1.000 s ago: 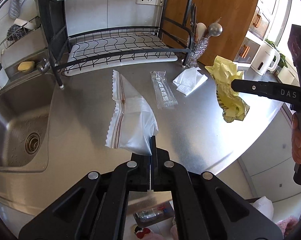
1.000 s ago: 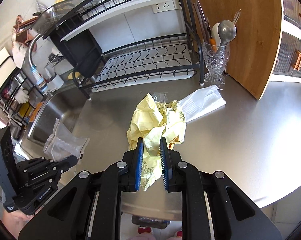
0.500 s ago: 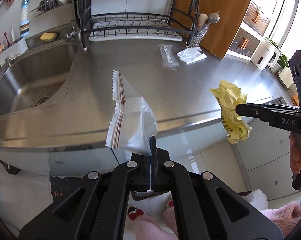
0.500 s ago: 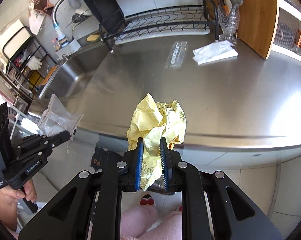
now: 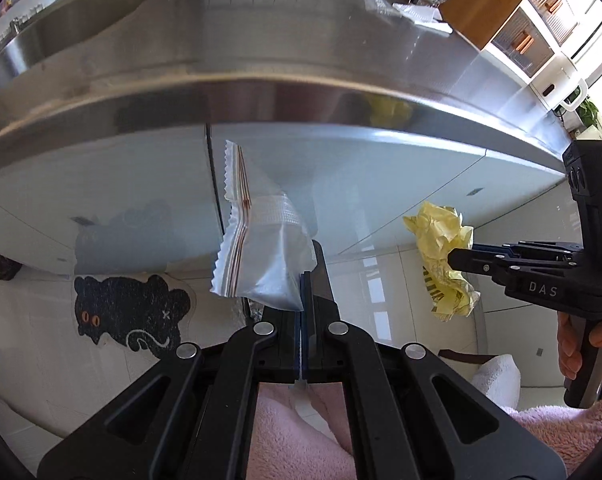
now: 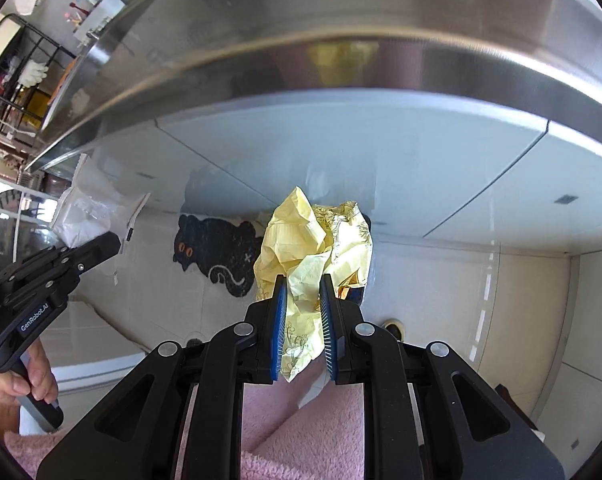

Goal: Collect trash
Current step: 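Carry the zip bag and yellow wrapper down over the bin, then open both tools to drop the zip bag and yellow wrapper into the bin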

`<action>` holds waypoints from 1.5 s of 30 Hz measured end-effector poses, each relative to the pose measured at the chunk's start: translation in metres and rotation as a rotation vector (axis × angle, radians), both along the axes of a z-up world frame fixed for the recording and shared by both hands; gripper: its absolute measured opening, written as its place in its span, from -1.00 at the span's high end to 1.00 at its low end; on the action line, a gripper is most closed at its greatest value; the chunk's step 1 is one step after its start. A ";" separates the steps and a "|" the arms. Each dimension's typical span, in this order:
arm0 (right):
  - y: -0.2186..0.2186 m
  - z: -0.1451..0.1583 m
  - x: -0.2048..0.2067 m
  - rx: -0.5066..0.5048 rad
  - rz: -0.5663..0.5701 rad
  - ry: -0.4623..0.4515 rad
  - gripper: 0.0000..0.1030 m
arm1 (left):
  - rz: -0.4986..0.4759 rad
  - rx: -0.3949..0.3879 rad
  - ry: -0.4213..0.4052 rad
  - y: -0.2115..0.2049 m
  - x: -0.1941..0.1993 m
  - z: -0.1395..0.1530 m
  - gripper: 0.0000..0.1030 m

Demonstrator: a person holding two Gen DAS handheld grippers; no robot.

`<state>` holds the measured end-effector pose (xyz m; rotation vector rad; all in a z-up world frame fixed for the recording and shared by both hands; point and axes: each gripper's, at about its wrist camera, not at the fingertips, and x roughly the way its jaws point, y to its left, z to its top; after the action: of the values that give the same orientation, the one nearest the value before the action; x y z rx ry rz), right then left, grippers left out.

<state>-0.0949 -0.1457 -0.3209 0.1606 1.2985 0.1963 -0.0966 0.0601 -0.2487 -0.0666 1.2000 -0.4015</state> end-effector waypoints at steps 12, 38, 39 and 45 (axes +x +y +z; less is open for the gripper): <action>0.007 -0.128 0.025 0.005 -0.063 0.145 0.66 | -0.076 0.015 0.180 -0.028 0.025 -0.134 1.00; 0.000 -0.239 0.069 0.018 -0.173 0.283 0.65 | -0.071 0.060 0.292 -0.037 0.062 -0.238 0.24; -0.001 -0.241 0.070 0.028 -0.178 0.287 0.64 | -0.061 0.065 0.290 -0.033 0.062 -0.237 0.20; 0.000 -0.248 0.074 0.055 -0.199 0.304 0.48 | -0.025 0.091 0.303 -0.013 0.059 -0.228 0.16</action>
<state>-0.0205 -0.1461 -0.5687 0.3757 1.5688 0.0375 -0.0374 0.0472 -0.4770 -0.0345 1.5177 -0.3663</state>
